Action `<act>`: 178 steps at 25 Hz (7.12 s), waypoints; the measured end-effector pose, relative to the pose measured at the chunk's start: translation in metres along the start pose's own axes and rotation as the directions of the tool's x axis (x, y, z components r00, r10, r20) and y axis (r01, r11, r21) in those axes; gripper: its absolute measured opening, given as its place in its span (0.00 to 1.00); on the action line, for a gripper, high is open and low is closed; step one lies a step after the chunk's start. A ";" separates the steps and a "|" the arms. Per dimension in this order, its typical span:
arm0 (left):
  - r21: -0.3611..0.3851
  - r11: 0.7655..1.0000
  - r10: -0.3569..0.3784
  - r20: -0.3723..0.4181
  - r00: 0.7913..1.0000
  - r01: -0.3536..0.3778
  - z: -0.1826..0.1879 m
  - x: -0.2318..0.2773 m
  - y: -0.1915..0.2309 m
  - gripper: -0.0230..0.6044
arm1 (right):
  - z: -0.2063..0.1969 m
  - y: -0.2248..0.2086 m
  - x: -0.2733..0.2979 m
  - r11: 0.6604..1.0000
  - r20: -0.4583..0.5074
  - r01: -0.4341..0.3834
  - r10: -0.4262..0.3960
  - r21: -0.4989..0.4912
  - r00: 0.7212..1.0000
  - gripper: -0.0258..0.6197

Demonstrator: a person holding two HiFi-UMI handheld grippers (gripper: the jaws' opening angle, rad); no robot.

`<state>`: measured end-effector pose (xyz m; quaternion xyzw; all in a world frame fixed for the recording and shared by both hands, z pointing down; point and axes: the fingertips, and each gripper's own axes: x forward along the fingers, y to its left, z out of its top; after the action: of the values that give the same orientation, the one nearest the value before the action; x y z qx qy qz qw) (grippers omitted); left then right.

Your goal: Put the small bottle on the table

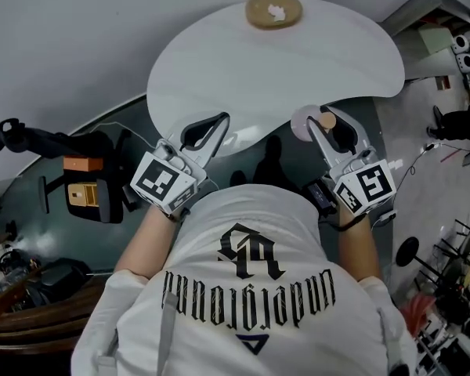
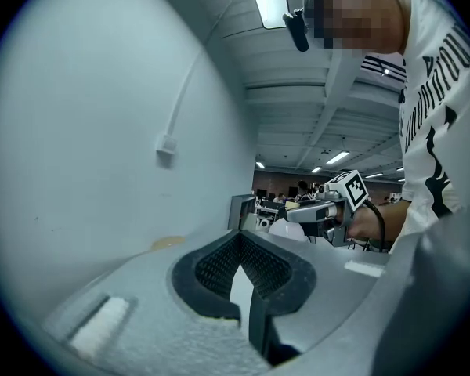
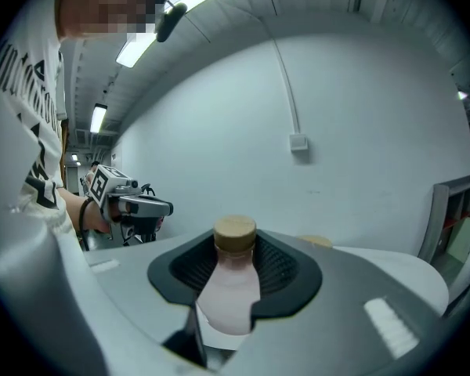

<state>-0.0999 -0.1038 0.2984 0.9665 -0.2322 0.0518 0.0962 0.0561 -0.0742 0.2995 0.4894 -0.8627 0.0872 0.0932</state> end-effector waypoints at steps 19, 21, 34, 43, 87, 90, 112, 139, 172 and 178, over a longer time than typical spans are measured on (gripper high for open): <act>-0.078 0.985 0.149 -0.053 0.987 -0.153 -0.024 0.097 0.078 0.05 | -0.045 -0.097 0.103 0.982 -0.174 -0.187 0.186 0.013 0.967 0.25; -0.087 0.983 0.158 -0.063 0.985 -0.163 -0.029 0.106 0.085 0.05 | -0.053 -0.106 0.112 0.979 -0.194 -0.202 0.201 0.016 0.960 0.25; -0.161 0.958 0.219 -0.130 0.967 -0.238 -0.074 0.151 0.130 0.05 | -0.111 -0.142 0.162 0.954 -0.294 -0.293 0.297 0.059 0.909 0.25; -0.147 0.959 0.213 -0.184 0.960 -0.241 -0.114 0.183 0.142 0.05 | -0.142 -0.160 0.188 0.940 -0.338 -0.337 0.332 0.044 0.881 0.25; -0.230 0.955 0.121 -0.280 0.952 -0.189 -0.225 0.227 0.185 0.05 | -0.272 -0.179 0.268 0.927 -0.485 -0.374 0.316 -0.023 0.816 0.25; -0.231 0.953 0.128 -0.275 0.953 -0.195 -0.224 0.226 0.186 0.05 | -0.273 -0.181 0.266 0.928 -0.483 -0.371 0.312 -0.028 0.818 0.25; -0.307 0.927 0.148 -0.230 0.962 -0.217 -0.220 0.197 0.181 0.05 | -0.270 -0.175 0.262 0.943 -0.473 -0.329 0.267 -0.053 0.840 0.38; -0.123 0.989 0.070 -0.140 0.988 -0.087 -0.143 0.073 0.101 0.05 | -0.160 -0.094 0.152 0.984 -0.289 -0.054 0.003 -0.169 0.957 0.37; -0.014 0.997 -0.078 0.009 0.997 0.078 -0.064 -0.028 -0.031 0.05 | -0.104 0.049 -0.023 0.995 -0.135 0.029 -0.042 -0.099 0.990 0.04; -0.012 0.999 -0.035 0.002 0.999 0.035 -0.055 -0.033 -0.069 0.05 | -0.097 0.051 -0.062 0.994 -0.112 -0.026 0.013 -0.109 0.994 0.04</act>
<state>-0.1008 -0.0172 0.3362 0.9698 -0.2157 0.0481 0.1029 0.0502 0.0263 0.3748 0.4695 -0.8644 0.0675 0.1670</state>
